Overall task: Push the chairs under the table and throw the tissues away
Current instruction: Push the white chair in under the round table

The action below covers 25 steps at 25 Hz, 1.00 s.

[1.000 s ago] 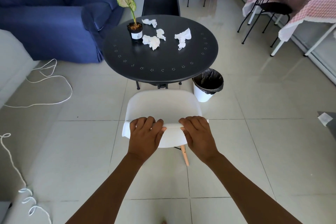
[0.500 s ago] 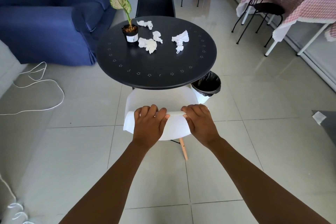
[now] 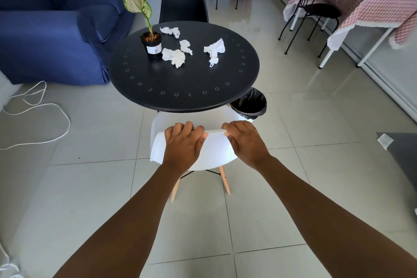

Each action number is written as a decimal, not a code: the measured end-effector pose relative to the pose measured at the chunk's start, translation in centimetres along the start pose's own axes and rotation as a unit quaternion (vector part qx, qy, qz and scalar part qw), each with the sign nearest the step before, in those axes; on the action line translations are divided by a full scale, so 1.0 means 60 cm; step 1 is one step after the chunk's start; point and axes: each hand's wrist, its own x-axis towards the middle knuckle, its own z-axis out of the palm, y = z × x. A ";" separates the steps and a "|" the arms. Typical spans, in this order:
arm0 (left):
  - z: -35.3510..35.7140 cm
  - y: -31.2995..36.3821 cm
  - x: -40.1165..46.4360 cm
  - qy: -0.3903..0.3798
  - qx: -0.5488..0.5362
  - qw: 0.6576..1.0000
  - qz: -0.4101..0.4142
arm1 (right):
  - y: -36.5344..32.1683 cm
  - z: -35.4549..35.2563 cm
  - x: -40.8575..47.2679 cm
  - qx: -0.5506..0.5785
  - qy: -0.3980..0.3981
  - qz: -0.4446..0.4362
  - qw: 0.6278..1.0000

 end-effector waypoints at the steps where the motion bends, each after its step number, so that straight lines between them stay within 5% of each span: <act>1: 0.001 -0.004 -0.002 0.001 -0.003 1.000 0.003 | -0.004 0.003 -0.002 0.003 0.005 -0.002 1.000; 15: -0.018 -0.012 -0.015 -0.074 -0.019 0.997 -0.005 | -0.023 0.005 -0.009 0.009 -0.019 0.001 1.000; 25: -0.042 0.067 -0.008 -0.125 -0.055 0.990 0.029 | -0.011 -0.024 -0.089 -0.003 -0.020 0.122 0.992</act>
